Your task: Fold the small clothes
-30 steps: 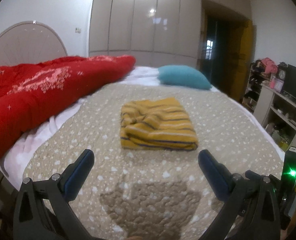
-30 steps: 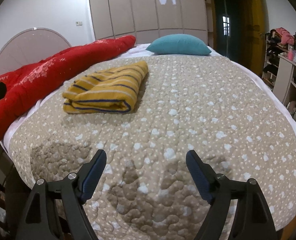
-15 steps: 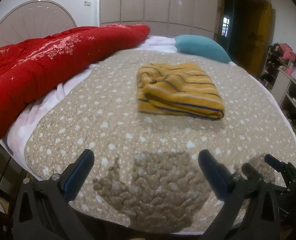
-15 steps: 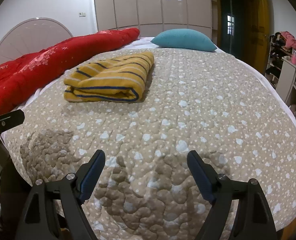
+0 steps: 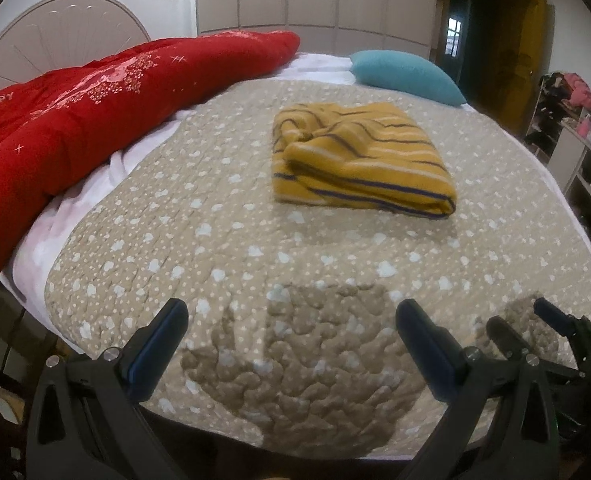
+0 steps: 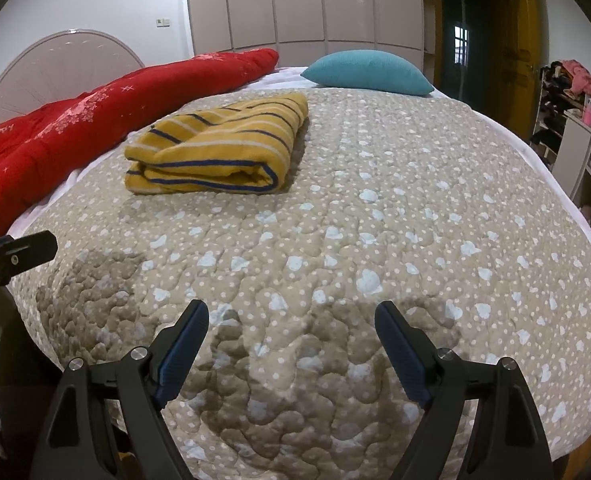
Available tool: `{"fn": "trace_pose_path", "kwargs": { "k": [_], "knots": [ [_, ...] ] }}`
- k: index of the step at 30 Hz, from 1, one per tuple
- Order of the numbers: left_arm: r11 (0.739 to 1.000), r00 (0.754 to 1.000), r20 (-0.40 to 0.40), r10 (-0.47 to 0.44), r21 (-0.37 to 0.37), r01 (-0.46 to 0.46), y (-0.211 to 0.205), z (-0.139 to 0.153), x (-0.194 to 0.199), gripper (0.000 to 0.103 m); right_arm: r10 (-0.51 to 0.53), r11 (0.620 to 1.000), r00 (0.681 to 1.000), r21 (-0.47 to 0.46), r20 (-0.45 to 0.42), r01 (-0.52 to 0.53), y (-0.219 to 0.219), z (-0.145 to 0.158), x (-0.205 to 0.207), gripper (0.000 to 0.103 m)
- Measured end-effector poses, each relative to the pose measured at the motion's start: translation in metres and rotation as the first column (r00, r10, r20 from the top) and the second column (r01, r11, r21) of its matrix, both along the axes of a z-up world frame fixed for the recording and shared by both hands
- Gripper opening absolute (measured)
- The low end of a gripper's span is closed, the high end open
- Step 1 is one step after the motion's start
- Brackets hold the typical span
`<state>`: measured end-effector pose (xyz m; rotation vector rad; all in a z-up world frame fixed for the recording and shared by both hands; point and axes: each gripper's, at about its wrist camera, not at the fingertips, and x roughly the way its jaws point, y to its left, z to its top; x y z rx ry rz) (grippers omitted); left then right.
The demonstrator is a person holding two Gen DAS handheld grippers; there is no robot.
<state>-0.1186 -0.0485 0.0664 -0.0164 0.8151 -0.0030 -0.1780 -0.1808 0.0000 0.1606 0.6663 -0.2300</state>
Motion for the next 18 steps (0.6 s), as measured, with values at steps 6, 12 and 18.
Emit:
{"fn": "trace_pose_path", "kwargs": {
  "k": [6, 12, 18],
  "knots": [
    [1.0, 0.999, -0.049, -0.003, 0.019, 0.004, -0.002, -0.013, 0.005, 0.103, -0.004, 1.0, 1.0, 0.0, -0.022, 0.004, -0.001, -0.006, 0.004, 0.089],
    [1.0, 0.997, -0.077, 0.006, 0.023, -0.005, 0.001, -0.022, 0.006, 0.103, -0.005, 1.0, 0.999, -0.001, -0.042, 0.005, 0.0, -0.012, 0.008, 0.089],
    [1.0, 0.994, -0.104, 0.012, 0.019, -0.01, 0.004, -0.031, 0.008, 0.103, -0.004, 1.0, 0.999, -0.009, -0.042, 0.004, 0.003, -0.014, 0.007, 0.09]
  ]
}}
